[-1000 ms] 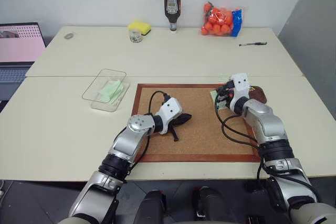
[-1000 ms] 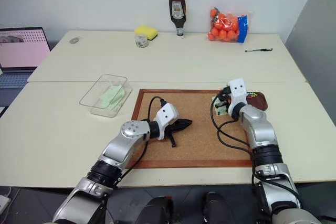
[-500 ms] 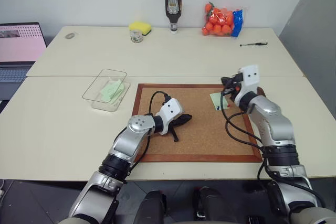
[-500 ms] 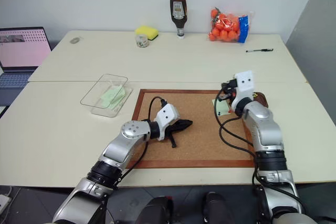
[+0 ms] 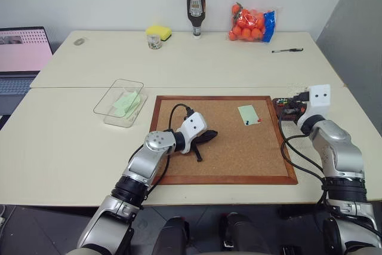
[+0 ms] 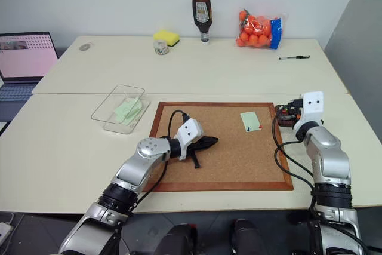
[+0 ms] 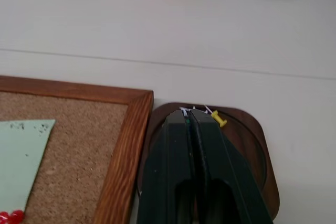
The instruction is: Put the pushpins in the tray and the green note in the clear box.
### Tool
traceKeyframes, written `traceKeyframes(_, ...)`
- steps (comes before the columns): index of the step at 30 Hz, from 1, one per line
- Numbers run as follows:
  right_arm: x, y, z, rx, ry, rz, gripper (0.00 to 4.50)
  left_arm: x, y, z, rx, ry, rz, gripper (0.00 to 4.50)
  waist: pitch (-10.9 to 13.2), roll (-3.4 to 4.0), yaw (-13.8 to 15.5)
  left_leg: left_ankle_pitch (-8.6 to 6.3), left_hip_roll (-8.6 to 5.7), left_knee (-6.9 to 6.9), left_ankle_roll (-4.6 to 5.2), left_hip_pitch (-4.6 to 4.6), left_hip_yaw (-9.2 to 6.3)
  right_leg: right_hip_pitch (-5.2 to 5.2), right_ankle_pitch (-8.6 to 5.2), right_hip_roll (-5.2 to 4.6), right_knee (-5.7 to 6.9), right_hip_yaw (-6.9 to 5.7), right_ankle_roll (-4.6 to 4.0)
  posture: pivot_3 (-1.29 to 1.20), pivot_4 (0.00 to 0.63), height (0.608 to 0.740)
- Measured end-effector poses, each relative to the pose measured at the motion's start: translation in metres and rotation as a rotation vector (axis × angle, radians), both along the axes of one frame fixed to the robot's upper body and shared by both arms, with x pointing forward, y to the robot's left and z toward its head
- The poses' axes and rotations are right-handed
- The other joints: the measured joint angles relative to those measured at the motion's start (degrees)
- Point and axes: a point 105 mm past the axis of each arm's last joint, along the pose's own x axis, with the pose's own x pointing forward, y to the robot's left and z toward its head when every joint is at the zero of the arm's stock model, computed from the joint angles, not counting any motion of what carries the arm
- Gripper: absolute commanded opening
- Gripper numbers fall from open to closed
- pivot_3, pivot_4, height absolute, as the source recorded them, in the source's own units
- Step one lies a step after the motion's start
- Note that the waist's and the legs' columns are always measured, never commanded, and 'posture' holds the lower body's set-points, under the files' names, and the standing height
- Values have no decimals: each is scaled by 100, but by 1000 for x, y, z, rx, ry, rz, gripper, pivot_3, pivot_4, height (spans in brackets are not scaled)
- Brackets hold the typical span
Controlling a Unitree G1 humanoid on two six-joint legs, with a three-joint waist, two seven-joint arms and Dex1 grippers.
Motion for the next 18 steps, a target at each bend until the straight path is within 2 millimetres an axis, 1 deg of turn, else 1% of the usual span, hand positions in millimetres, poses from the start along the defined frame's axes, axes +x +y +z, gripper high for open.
traceKeyframes(1,1,-1,-3,-3,8,-5,462,0,0,0,0,0,-1,0,0,0,0,0,0,0,0,0,1,0,0,0,-1,1,0,0,150,740)
traceKeyframes(2,1,-3,-6,-5,16,-13,589,0,0,0,1,1,-2,0,0,0,0,0,-1,0,0,0,3,0,0,-1,-1,2,0,0,150,740)
traceKeyframes(5,2,-6,-11,-6,28,-29,1182,0,0,0,2,2,-4,0,0,0,0,0,0,0,1,0,3,0,0,0,0,1,0,0,150,740)
traceKeyframes(12,4,-6,-6,-8,1,-26,2784,1,0,0,2,2,-5,0,0,0,0,0,0,0,1,1,4,0,0,0,2,-1,0,0,150,740)
traceKeyframes(13,4,-5,-5,-7,0,-25,2960,1,0,0,3,2,-5,0,0,0,0,0,0,0,1,0,5,0,0,0,1,-1,0,0,150,740)
traceKeyframes(15,3,-2,0,-8,-19,-6,2960,1,0,0,3,1,-6,0,0,0,0,0,0,0,1,0,4,0,0,0,1,-1,0,0,150,740)
traceKeyframes(18,-4,13,14,1,-73,76,2960,1,0,0,2,-1,-8,0,0,0,3,0,1,-1,0,-1,0,0,0,0,0,-5,0,0,150,740)
